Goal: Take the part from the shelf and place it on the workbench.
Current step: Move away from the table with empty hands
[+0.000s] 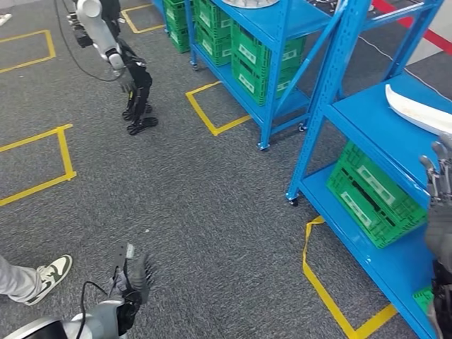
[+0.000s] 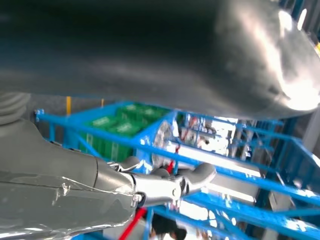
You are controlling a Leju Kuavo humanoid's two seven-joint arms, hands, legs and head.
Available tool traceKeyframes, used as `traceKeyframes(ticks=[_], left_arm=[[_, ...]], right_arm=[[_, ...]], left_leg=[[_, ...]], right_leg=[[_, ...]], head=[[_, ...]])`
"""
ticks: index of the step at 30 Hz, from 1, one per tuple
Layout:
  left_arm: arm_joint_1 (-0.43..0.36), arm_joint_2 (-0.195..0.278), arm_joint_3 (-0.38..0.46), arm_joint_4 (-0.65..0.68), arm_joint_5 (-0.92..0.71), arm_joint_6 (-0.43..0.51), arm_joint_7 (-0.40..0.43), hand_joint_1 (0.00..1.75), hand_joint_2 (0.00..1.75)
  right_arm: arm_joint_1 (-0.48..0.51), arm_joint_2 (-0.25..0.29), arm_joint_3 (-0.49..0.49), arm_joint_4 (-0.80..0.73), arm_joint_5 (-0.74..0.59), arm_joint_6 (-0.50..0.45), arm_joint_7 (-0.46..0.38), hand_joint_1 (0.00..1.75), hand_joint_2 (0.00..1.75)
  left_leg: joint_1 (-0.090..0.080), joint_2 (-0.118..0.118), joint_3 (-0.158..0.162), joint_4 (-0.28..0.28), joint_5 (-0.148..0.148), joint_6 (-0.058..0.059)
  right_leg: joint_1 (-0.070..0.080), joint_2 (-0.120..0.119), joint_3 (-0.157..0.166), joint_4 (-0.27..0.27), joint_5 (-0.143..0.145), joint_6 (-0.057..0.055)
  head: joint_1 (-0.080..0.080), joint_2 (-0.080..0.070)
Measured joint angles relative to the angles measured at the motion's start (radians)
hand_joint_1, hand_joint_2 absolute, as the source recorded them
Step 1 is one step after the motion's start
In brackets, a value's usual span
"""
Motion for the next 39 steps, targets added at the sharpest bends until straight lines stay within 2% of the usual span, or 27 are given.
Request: traceKeyframes(ticks=[1,2,4,5,6,8,10,13,15,16,17,18,20,21,22,23,25,27,29,30,32,34,35,36,37,38,39], left_arm=[[0.002,0.0,0.0,0.0,0.002,0.0,-0.001,0.0,0.0],[0.006,0.001,0.0,0.0,0.003,-0.001,-0.001,0.0,0.0],[0.013,0.002,0.0,0.0,0.005,-0.002,-0.003,0.0,0.0],[0.015,0.003,0.0,0.0,0.006,-0.004,-0.005,0.0,0.0],[0.016,0.003,0.0,0.0,0.006,-0.005,-0.006,0.0,0.0],[0.015,0.004,0.0,0.0,0.007,-0.007,-0.008,0.0,0.0],[0.015,0.006,0.0,0.0,0.007,-0.007,-0.009,0.0,0.0],[0.014,0.007,0.0,0.0,0.007,-0.003,-0.012,0.0,0.0],[0.012,0.008,0.001,0.0,0.007,0.001,-0.014,0.0,0.0],[0.012,0.008,0.001,0.0,0.007,0.002,-0.015,0.0,0.0],[0.014,0.009,0.001,0.0,0.007,0.003,-0.015,0.0,0.0],[0.017,0.009,0.001,0.0,0.007,0.004,-0.016,0.0,0.0],[0.024,0.01,0.001,0.0,0.006,0.005,-0.016,0.0,0.0],[0.025,0.01,0.001,0.0,0.006,0.005,-0.016,0.0,0.0],[0.026,0.01,0.001,0.0,0.005,0.005,-0.016,0.0,0.0],[0.025,0.01,0.001,0.0,0.005,0.005,-0.015,0.0,0.0],[0.023,0.011,0.001,0.0,0.003,0.005,-0.013,0.0,0.0],[0.021,0.011,0.001,0.0,0.002,0.004,-0.011,0.0,0.0],[0.02,0.009,0.001,0.0,0.001,0.002,-0.01,0.0,0.0],[0.018,0.008,0.001,0.0,0.0,0.002,-0.01,0.0,0.0],[0.015,0.005,0.001,-0.001,-0.001,0.002,-0.009,0.0,0.0],[0.015,0.006,0.001,-0.001,0.0,0.001,-0.007,0.0,0.0],[0.017,0.006,0.001,0.0,0.0,0.001,-0.006,0.0,0.0],[0.018,0.007,0.001,0.0,0.001,0.001,-0.004,0.0,0.0],[0.018,0.008,0.001,0.0,0.002,0.001,-0.002,0.0,0.0],[0.018,0.008,0.001,0.0,0.003,0.001,-0.001,0.0,0.0],[0.018,0.008,0.001,0.0,0.003,0.001,0.0,0.0,0.0]], right_arm=[[-0.002,0.0,0.002,0.003,0.0,0.0,0.0,0.0,0.0],[-0.002,0.0,0.003,0.007,0.0,0.0,0.0,0.0,0.0],[0.0,0.0,0.007,0.016,-0.002,-0.001,0.0,0.0,0.0],[-0.001,0.0,0.009,0.021,-0.003,-0.002,0.0,0.0,0.0],[-0.001,0.0,0.011,0.024,-0.005,-0.002,-0.001,0.0,0.0],[-0.004,0.0,0.014,0.031,-0.01,-0.003,-0.005,0.0,0.0],[-0.008,0.0,0.017,0.038,-0.013,-0.002,-0.01,0.0,0.0],[-0.012,0.0,0.021,0.048,-0.018,0.002,-0.015,0.0,0.0],[-0.022,0.0,0.023,0.053,-0.022,0.006,-0.019,0.0,0.0],[-0.027,0.001,0.025,0.057,-0.024,0.008,-0.021,0.0,0.0],[-0.03,0.001,0.026,0.06,-0.026,0.009,-0.022,0.0,0.0],[-0.031,0.001,0.027,0.063,-0.028,0.01,-0.022,0.0,0.0],[-0.03,0.002,0.029,0.07,-0.03,0.01,-0.023,0.0,0.0],[-0.029,0.002,0.029,0.073,-0.031,0.009,-0.024,0.0,0.0],[-0.029,0.002,0.029,0.076,-0.031,0.009,-0.025,0.0,0.0],[-0.029,0.002,0.029,0.078,-0.031,0.008,-0.025,0.0,0.0],[-0.029,0.002,0.03,0.083,-0.031,0.006,-0.027,0.0,0.0],[-0.026,0.002,0.03,0.085,-0.03,0.003,-0.027,0.0,0.0],[-0.017,0.002,0.03,0.085,-0.028,-0.001,-0.027,0.0,0.0],[-0.011,0.002,0.03,0.085,-0.027,-0.003,-0.027,0.0,0.0],[-0.005,0.002,0.028,0.085,-0.024,-0.006,-0.027,0.0,0.0],[-0.002,0.002,0.028,0.086,-0.023,-0.007,-0.027,0.0,0.0],[0.001,0.002,0.028,0.086,-0.023,-0.007,-0.027,0.0,0.0],[0.004,0.002,0.028,0.087,-0.023,-0.007,-0.027,0.0,0.0],[0.006,0.002,0.028,0.088,-0.023,-0.007,-0.027,0.0,0.0],[0.006,0.002,0.028,0.088,-0.023,-0.007,-0.027,0.0,0.0],[0.005,0.002,0.028,0.089,-0.023,-0.007,-0.027,0.0,0.0]], left_leg=[[-0.001,0.012,0.001,-0.001,-0.001,0.002],[-0.001,0.026,0.002,0.0,-0.003,0.004],[-0.002,0.052,0.003,0.001,-0.006,0.003],[-0.002,0.066,0.005,0.001,-0.008,0.002],[-0.002,0.077,0.008,0.001,-0.011,0.0],[-0.004,0.1,0.019,0.001,-0.018,-0.008],[-0.009,0.118,0.023,0.003,-0.023,-0.016],[-0.01,0.142,0.027,0.004,-0.028,-0.027],[-0.005,0.106,0.016,0.038,-0.056,-0.038],[-0.003,0.076,-0.004,0.084,-0.084,-0.043],[-0.001,0.046,-0.04,0.159,-0.12,-0.045],[-0.001,0.031,-0.08,0.239,-0.154,-0.047],[0.0,0.022,-0.151,0.364,-0.192,-0.047],[0.0,0.022,-0.16,0.37,-0.181,-0.046],[0.001,0.021,-0.146,0.328,-0.148,-0.044],[0.002,0.015,-0.114,0.254,-0.105,-0.042],[0.007,-0.021,-0.038,0.088,-0.029,-0.038],[0.008,-0.045,-0.007,0.018,-0.01,-0.032],[0.005,-0.029,-0.005,0.012,-0.01,-0.021],[0.005,-0.019,-0.003,0.01,-0.009,-0.016],[0.005,0.002,0.0,0.006,-0.007,-0.005],[0.001,0.026,0.001,0.005,-0.009,0.002],[-0.001,0.038,0.001,0.005,-0.01,0.004],[-0.002,0.052,0.002,0.005,-0.011,0.005],[-0.004,0.064,0.002,0.005,-0.013,0.005],[-0.004,0.076,0.004,0.006,-0.015,0.005],[-0.006,0.088,0.008,0.006,-0.018,0.004]], right_leg=[[-0.001,-0.032,-0.03,0.066,-0.035,0.005],[-0.003,-0.049,-0.065,0.145,-0.07,0.009],[-0.008,-0.057,-0.106,0.234,-0.095,0.016],[-0.01,-0.061,-0.093,0.213,-0.076,0.018],[-0.011,-0.068,-0.061,0.154,-0.043,0.017],[-0.004,-0.113,0.026,-0.006,0.013,0.009],[0.005,-0.14,0.068,-0.079,0.025,-0.007],[0.007,-0.109,0.069,-0.082,0.027,-0.023],[0.003,-0.088,0.071,-0.087,0.031,-0.033],[0.0,-0.078,0.071,-0.09,0.034,-0.038],[0.0,-0.068,0.069,-0.09,0.036,-0.041],[-0.001,-0.057,0.068,-0.09,0.037,-0.043],[0.0,-0.03,0.065,-0.09,0.038,-0.045],[-0.001,-0.018,0.065,-0.09,0.039,-0.046],[-0.001,-0.004,0.065,-0.09,0.04,-0.045],[-0.001,0.009,0.066,-0.089,0.04,-0.044],[-0.003,0.033,0.065,-0.088,0.042,-0.037],[-0.004,0.05,0.059,-0.087,0.043,-0.026],[-0.005,0.068,0.052,-0.089,0.046,-0.012],[-0.006,0.066,0.048,-0.088,0.045,-0.006],[-0.003,0.016,0.023,-0.043,0.013,0.003],[-0.003,-0.044,-0.036,0.087,-0.058,0.009],[-0.004,-0.052,-0.069,0.158,-0.089,0.012],[-0.005,-0.055,-0.09,0.205,-0.104,0.013],[-0.005,-0.057,-0.093,0.215,-0.099,0.013],[-0.005,-0.06,-0.072,0.179,-0.075,0.011],[-0.003,-0.074,-0.034,0.111,-0.04,0.006]], head=[[0.005,0.0],[0.009,0.0],[0.011,0.0],[0.011,0.0],[0.011,0.0],[0.012,0.0],[0.011,0.0],[0.011,0.0],[0.008,0.0],[0.005,0.0],[0.002,0.0],[-0.001,0.0],[-0.004,0.0],[-0.005,0.0],[-0.006,0.0],[-0.007,0.0],[-0.007,0.0],[-0.007,0.0],[-0.007,0.0],[-0.006,0.0],[0.002,0.0],[0.011,0.0],[0.013,0.0],[0.013,0.0],[0.014,0.0],[0.014,0.0],[0.014,0.0]])
